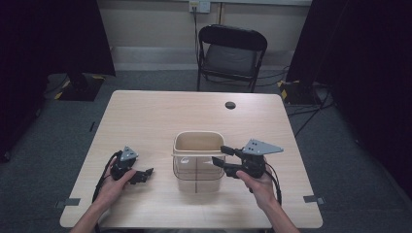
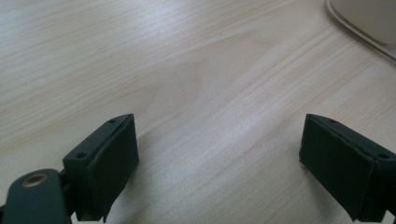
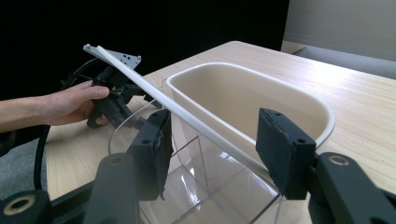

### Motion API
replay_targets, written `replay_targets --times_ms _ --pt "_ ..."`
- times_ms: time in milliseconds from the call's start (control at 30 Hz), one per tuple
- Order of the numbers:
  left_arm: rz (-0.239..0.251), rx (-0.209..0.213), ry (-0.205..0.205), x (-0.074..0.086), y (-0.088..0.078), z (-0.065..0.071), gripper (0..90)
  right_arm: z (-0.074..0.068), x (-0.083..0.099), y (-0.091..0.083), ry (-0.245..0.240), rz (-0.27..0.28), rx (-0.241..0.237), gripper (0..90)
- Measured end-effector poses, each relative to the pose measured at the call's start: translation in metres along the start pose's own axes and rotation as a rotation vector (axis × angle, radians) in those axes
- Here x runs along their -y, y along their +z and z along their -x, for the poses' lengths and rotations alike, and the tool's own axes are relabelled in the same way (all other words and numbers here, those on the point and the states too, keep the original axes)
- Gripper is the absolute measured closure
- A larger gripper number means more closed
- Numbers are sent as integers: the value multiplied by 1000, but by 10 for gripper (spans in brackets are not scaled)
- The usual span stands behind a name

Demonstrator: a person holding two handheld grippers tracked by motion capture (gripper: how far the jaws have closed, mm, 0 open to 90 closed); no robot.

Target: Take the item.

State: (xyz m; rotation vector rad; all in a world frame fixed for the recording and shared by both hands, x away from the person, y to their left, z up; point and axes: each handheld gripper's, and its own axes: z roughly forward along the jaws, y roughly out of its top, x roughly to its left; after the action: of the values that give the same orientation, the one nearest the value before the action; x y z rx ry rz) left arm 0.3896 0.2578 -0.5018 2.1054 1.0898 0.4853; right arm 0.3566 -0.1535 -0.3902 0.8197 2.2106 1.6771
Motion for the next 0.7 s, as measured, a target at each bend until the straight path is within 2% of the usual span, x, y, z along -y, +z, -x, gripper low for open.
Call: replay_targets --times_ms 700 --pt "0 -1 1 0 0 0 109 5 -1 4 6 6 15 498"
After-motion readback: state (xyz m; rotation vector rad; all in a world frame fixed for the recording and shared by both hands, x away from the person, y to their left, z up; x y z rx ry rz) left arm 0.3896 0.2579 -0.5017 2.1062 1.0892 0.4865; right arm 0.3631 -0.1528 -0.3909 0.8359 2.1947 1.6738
